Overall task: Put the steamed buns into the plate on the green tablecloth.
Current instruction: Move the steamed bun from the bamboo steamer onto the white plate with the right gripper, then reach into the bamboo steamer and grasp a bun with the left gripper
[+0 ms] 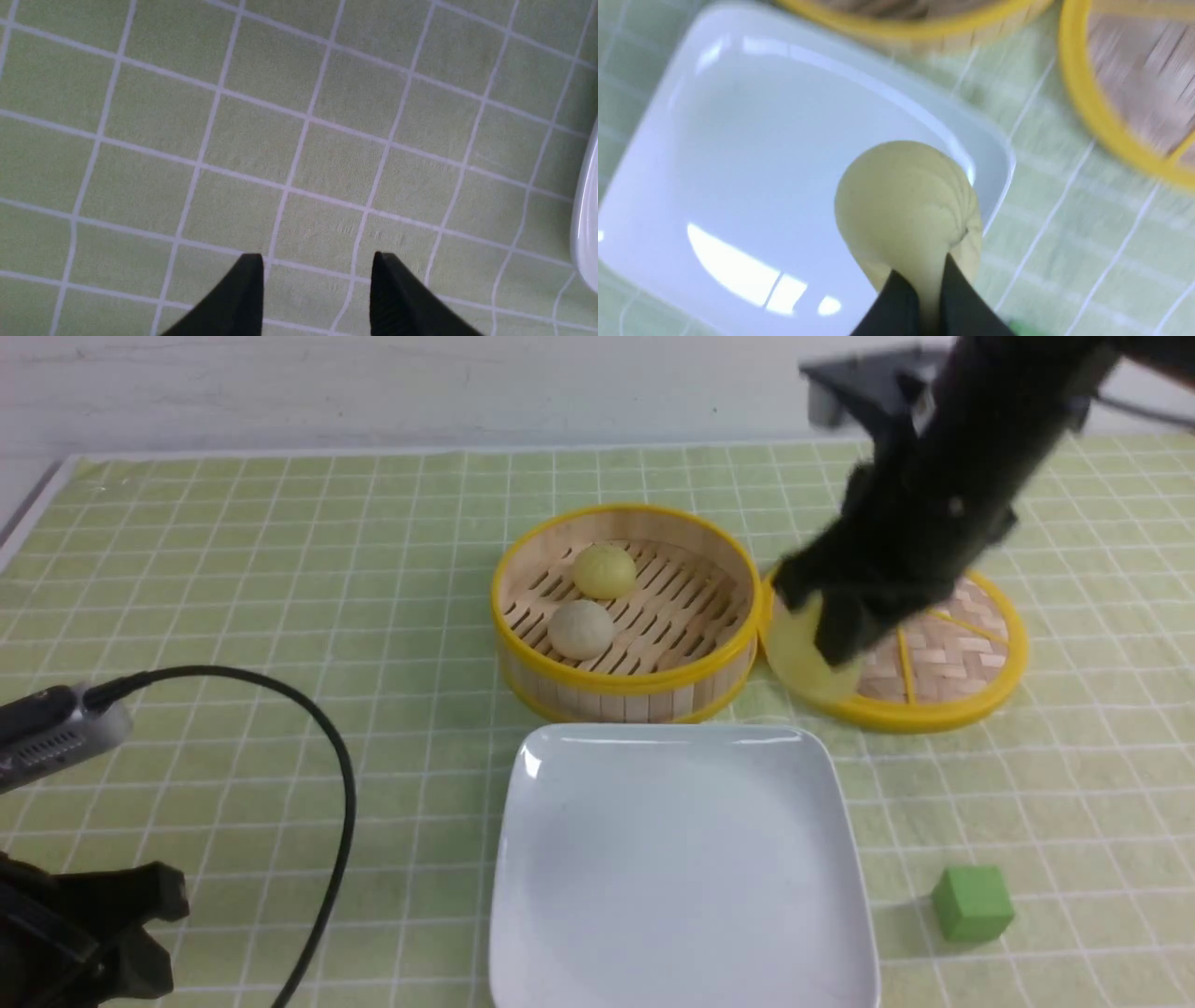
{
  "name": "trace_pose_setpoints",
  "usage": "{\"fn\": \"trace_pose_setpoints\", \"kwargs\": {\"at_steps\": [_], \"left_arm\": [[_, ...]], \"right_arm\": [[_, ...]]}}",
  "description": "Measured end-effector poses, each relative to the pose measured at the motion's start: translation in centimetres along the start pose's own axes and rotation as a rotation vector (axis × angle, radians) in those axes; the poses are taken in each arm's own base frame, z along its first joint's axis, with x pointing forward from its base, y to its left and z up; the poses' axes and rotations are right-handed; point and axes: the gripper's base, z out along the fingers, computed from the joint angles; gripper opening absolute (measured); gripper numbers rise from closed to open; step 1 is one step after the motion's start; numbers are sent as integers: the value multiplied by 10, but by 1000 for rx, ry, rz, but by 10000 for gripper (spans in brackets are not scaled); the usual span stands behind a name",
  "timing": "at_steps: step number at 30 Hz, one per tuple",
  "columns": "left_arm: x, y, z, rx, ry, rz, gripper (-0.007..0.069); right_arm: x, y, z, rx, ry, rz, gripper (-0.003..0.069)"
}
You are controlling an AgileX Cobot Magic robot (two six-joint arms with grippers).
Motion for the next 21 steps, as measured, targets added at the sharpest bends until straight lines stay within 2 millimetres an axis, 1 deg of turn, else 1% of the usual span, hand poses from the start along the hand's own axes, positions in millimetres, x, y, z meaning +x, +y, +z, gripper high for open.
{"fn": "trace_pose_setpoints", "kwargs": {"at_steps": [1,2,3,4,5,6,7,8,10,11,14,15,16,17,18,19,20,21], "left_arm": [[0,0,0,0,0,0,338],[0,0,0,0,0,0,338],[0,0,0,0,0,0,338],[0,0,0,0,-1,0,338],[0,0,0,0,-1,0,338],[0,0,0,0,-1,0,338],[0,0,0,0,-2,0,338],[0,0,0,0,-4,0,338],[-1,0,0,1,-7,0,338],[-1,0,0,1,-9,0,338],[-1,0,0,1,-11,1,337],[-1,0,0,1,-13,1,337],[-2,0,0,3,-17,1,337],[-2,0,0,4,-20,1,337],[-3,-1,0,10,-30,-2,336],[-3,-1,0,14,-34,-3,333],[-4,-1,0,16,-39,-4,329],[-4,-2,0,19,-43,-5,316]], "right_arm": [[15,-1,20,-1,6,7,12],[17,-1,23,-1,5,8,12],[23,-1,36,2,-7,2,13],[32,-3,62,13,-45,-12,18],[37,-1,76,18,-64,-19,22],[38,0,78,18,-67,-23,24],[42,2,95,23,-92,-31,37],[43,4,104,25,-102,-38,52],[43,7,114,24,-108,-46,103],[43,9,118,23,-104,-49,146],[41,12,113,15,-66,-55,316],[40,13,109,12,-56,-56,350],[37,14,101,7,-46,-62,392],[36,15,97,6,-44,-69,419],[31,19,77,3,-60,-100,458],[28,20,61,4,-91,-115,463],[27,21,48,8,-120,-129,450],[28,22,28,19,-161,-146,416]]}}
